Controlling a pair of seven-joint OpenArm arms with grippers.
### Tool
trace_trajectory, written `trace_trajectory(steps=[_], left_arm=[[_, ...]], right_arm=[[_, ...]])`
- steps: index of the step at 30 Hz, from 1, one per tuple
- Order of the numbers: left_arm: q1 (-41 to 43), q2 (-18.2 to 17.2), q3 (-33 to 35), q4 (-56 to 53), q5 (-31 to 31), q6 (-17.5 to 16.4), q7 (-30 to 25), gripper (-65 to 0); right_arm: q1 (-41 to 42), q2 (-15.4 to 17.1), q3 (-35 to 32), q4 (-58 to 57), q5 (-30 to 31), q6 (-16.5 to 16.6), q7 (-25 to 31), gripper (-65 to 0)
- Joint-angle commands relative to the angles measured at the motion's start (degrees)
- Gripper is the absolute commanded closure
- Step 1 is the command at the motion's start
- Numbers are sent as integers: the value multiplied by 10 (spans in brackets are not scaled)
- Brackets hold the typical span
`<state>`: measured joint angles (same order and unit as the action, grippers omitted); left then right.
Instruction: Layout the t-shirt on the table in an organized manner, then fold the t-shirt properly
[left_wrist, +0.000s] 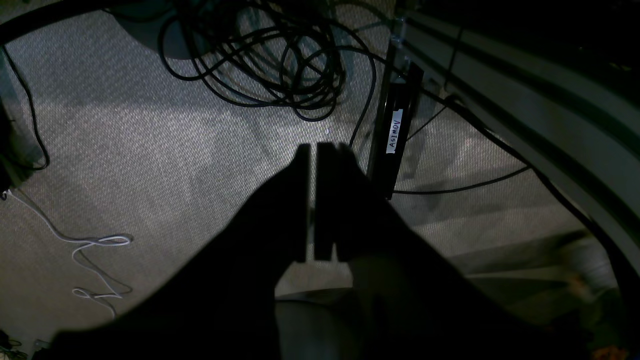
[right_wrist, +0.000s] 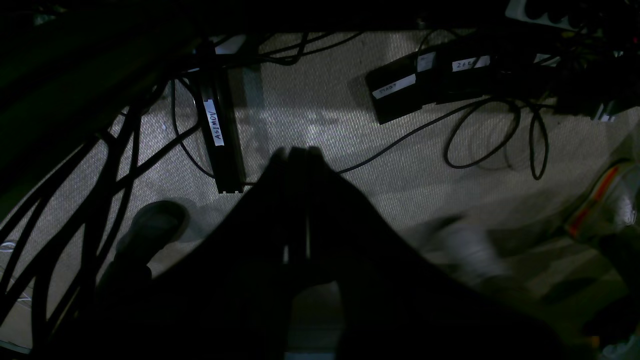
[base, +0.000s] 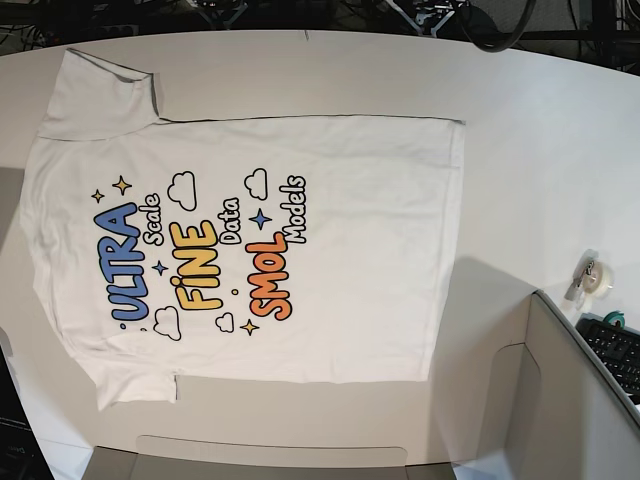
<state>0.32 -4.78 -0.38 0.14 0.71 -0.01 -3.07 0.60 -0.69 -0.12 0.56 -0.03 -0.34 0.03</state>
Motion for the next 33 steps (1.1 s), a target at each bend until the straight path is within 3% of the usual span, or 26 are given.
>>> trace_trajectory(steps=[1,33], left_arm=[[0,-2,0,0,-2,1,-1,0],[-2,6,1,0,-2,1,0,0]], right_arm=[[-1,-1,1,-1,1,2,3,-3],[3,4,1,-1,-2,2,3,-3]])
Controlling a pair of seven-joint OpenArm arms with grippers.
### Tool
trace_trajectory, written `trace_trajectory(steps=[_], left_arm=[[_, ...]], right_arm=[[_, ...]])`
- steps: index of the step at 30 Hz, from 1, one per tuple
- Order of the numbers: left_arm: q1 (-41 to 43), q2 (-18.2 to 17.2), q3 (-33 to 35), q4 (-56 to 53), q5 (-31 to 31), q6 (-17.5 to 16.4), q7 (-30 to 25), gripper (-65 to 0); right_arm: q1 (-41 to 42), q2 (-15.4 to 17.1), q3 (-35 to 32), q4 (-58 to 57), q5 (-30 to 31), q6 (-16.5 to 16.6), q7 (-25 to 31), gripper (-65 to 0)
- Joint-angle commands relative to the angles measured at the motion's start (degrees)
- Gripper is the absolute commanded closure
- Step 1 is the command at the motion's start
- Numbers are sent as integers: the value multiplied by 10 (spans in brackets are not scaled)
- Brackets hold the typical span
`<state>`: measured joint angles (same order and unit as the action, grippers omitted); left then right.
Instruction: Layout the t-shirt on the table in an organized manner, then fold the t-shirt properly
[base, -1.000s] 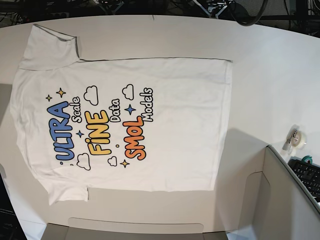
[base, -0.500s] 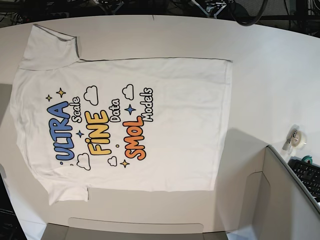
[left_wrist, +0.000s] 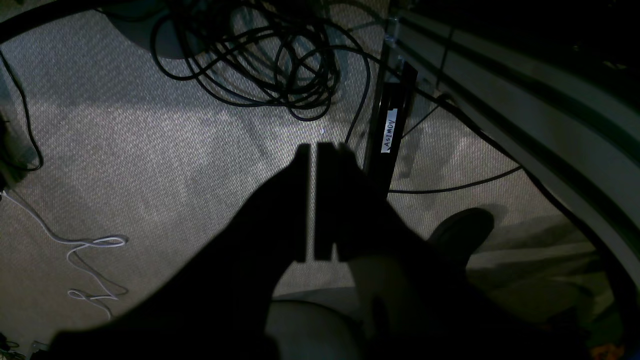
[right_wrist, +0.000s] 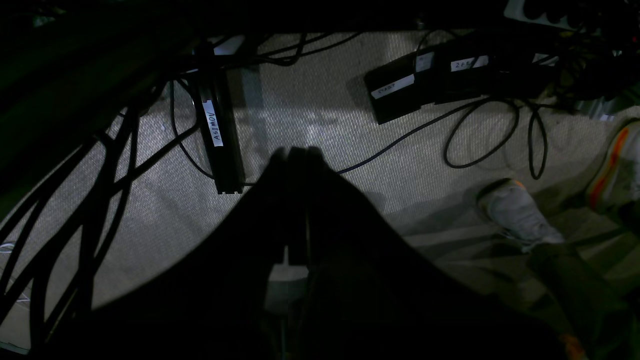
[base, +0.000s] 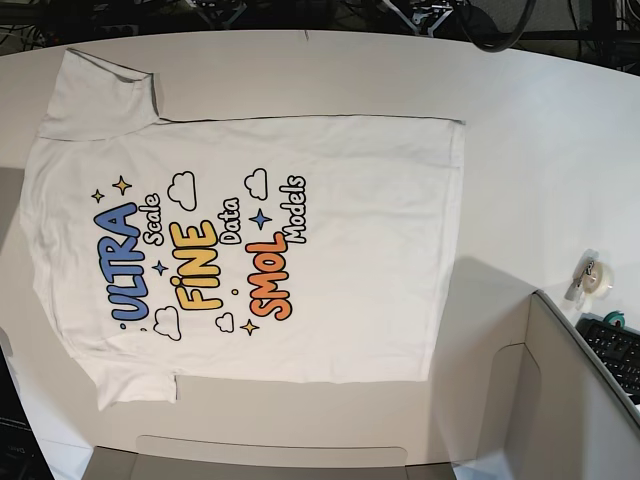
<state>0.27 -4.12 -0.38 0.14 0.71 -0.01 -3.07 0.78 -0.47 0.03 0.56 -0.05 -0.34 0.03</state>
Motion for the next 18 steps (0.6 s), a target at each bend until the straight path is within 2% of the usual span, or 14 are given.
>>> trace_trajectory(steps=[1,18], left_arm=[[-1,-1,1,0,-2,1,0,0],[3,-1,-1,-1,-3,1,-2,0]], right_arm=[[1,2,-2,-1,-2,2,3,-3],[1,-1,-2,-1,-2,2,4,-3]])
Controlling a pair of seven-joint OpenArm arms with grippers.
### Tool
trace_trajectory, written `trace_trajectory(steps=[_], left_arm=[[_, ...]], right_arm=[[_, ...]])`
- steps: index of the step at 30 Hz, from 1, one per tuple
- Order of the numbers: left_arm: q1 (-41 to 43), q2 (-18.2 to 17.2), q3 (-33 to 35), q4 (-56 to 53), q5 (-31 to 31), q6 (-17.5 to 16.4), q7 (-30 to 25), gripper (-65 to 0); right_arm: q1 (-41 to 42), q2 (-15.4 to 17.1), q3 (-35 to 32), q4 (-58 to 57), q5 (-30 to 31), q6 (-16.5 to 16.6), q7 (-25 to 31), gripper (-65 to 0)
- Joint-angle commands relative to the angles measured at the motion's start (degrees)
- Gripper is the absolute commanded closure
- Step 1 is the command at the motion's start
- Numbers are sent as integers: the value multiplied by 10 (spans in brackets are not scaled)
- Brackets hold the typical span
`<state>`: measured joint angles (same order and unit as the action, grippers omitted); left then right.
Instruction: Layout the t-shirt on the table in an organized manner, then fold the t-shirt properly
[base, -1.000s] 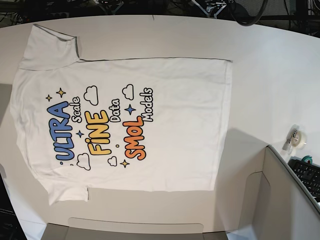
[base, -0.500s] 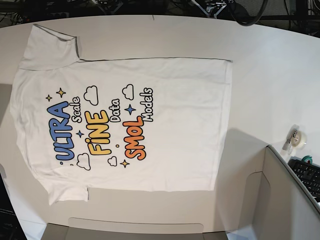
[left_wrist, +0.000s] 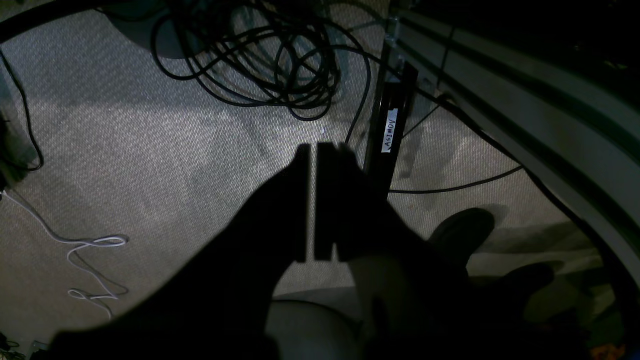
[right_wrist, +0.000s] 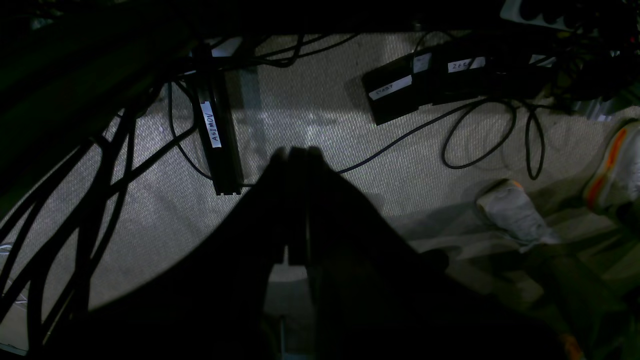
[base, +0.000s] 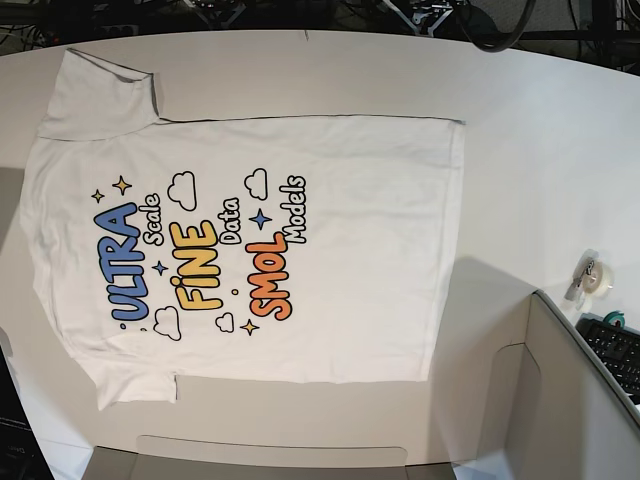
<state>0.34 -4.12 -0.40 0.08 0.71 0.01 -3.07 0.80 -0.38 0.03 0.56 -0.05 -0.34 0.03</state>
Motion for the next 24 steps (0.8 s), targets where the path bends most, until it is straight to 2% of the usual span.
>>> trace_trajectory(steps=[1,24], left_arm=[[2,-1,-1,-1,-3,1,-2,0],[16,-1,2,-1,-1,1,-1,0]], right_arm=[[-1,-2,-2,-1,-2,2,4,-3],[-3,-3,-2,-1,-2,2,4,-3]])
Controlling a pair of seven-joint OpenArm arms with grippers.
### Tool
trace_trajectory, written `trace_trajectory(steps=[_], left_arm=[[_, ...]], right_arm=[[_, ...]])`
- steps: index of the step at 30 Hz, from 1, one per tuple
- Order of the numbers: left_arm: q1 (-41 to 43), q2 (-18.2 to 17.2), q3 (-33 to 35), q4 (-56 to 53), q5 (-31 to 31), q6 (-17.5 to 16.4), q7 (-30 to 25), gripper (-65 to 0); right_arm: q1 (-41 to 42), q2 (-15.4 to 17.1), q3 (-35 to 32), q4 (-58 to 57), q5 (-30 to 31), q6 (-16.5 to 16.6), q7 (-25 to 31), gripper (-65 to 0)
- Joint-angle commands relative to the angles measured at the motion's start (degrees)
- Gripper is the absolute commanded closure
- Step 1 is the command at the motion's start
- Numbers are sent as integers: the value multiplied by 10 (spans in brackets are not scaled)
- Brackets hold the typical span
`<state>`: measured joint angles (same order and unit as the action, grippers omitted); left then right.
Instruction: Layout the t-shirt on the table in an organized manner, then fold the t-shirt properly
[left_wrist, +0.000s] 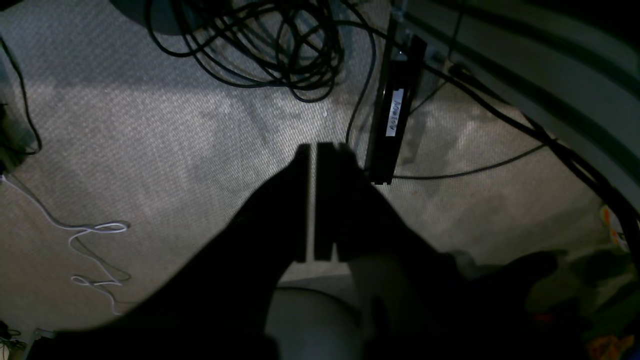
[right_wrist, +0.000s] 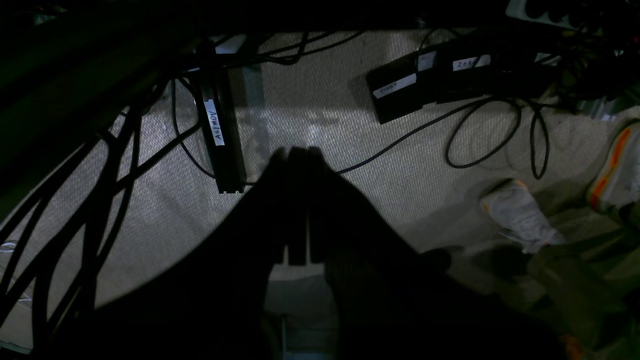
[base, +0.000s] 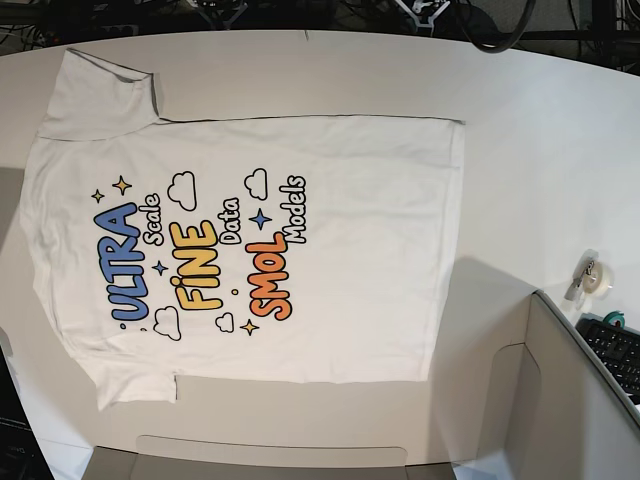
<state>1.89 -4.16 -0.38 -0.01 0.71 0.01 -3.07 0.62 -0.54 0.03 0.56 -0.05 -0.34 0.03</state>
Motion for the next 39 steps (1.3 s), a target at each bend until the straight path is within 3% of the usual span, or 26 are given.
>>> trace_trajectory(steps=[1,19,23,28,35,39], left_arm=[[-1,-1,1,0,-1,1,-1,0],[2,-2,0,0,-3,1,-7,0],[12,-2,-1,0,-3,1,-19,0],[55,-1,-2,0,-4,1,-102,0],[137,0,-3,0,-5,1,-245,0],[173,0,-4,0,-36,1,-296,0]], right_arm=[[-1,-1,-2,-1,-2,2,4,-3],[-9,-1,-2,0,-2,2,7,-2],[-30,1,-2,-2,-2,2,68,-2],[-71,2,-3,-2,-3,2,150,-2],[-123,11,-3,-2,-3,3,223,-2],[-161,13,-3,-2,-3,5,259,-2]])
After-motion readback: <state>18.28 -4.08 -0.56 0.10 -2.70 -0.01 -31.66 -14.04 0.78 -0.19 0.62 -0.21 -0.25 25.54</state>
